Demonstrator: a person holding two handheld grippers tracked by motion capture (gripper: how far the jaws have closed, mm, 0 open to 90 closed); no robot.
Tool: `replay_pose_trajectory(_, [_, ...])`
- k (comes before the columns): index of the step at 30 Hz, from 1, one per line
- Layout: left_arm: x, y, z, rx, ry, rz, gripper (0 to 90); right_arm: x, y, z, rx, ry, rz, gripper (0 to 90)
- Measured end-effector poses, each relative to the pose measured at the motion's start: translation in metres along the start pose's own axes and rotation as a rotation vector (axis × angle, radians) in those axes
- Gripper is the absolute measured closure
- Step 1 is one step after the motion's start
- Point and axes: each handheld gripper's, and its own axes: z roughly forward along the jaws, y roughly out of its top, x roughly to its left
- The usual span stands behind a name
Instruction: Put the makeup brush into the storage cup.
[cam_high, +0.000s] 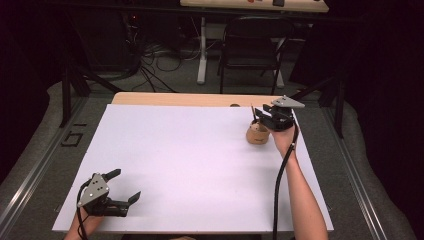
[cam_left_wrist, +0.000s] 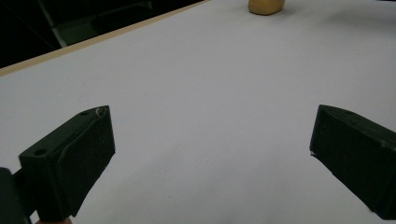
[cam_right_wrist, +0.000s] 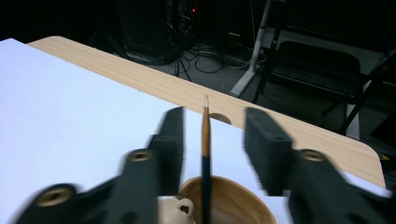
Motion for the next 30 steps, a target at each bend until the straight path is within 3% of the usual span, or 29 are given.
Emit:
replay_pose_trajectory(5, [0.000, 0.000, 0.000, -0.001, -0.005, 0.005, 0.0, 0.002, 0.003, -0.005, 0.016, 0.049, 0.027, 30.4])
replay_pose_trajectory(11, [0.001, 0.000, -0.001, -0.007, -0.002, 0.001, 0.0, 0.009, 0.003, -0.012, 0.033, 0.100, 0.020, 14.8])
replay_pose_trajectory(15, [0.000, 0.000, -0.001, -0.004, -0.002, 0.006, 0.0, 0.015, 0.003, -0.017, 0.017, 0.124, 0.017, 11.8])
replay_pose_trajectory(23, [0.000, 0.000, -0.001, -0.007, 0.002, 0.004, 0.0, 0.029, -0.003, -0.024, 0.034, 0.139, 0.000, 5.1])
replay_pose_trajectory(30, [0.000, 0.000, -0.001, -0.006, 0.001, 0.003, 0.0, 0.040, -0.003, -0.031, 0.003, 0.151, -0.010, 1.0])
